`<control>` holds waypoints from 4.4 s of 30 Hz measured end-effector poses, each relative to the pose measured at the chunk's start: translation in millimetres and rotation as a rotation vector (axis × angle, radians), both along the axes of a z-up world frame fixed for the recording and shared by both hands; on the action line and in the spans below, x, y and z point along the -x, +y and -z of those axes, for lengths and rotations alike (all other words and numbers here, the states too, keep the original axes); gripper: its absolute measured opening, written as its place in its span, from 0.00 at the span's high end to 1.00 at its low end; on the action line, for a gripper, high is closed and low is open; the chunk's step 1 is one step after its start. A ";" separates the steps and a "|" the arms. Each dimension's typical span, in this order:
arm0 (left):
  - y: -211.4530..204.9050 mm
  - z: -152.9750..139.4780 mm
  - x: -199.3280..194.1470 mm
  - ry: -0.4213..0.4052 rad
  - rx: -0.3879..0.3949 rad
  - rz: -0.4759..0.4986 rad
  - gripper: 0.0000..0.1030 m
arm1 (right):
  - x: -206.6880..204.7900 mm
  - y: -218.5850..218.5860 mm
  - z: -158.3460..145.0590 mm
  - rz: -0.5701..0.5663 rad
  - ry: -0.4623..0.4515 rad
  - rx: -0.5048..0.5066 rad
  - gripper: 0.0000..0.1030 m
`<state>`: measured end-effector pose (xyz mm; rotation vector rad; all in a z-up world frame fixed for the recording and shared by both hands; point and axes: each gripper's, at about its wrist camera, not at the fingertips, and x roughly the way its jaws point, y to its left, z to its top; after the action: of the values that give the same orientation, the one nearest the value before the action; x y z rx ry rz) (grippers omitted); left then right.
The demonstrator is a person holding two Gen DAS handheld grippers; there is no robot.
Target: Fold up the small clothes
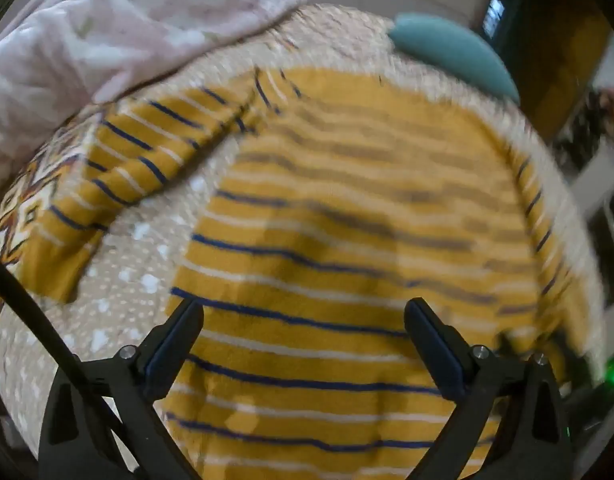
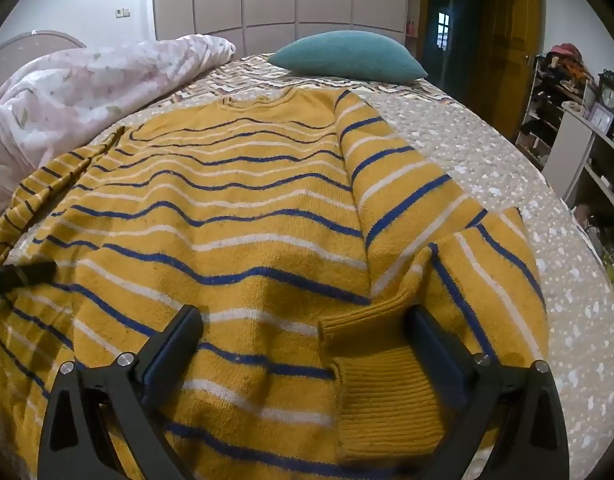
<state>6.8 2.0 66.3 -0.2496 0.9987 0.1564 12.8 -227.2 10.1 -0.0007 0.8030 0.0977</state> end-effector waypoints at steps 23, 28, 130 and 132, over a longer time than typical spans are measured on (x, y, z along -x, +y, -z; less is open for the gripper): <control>-12.2 -26.3 14.9 -0.085 -0.018 -0.087 0.03 | 0.4 -0.5 0.7 0.000 0.004 0.017 0.00; -6.1 -30.2 23.3 -0.109 -0.025 -0.059 0.03 | -2.1 1.8 1.6 0.001 0.013 0.045 0.00; 85.6 45.7 101.3 -0.105 0.337 0.123 0.03 | 99.0 -114.6 -3.3 0.011 0.165 -0.422 0.60; 80.3 47.7 98.4 -0.103 0.366 0.131 0.03 | 99.9 -101.2 6.0 0.002 0.158 -0.427 0.56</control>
<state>-91.6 82.3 18.6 -0.5193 0.9336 -0.1600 -87.1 -328.4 4.0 0.4159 0.9270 0.2682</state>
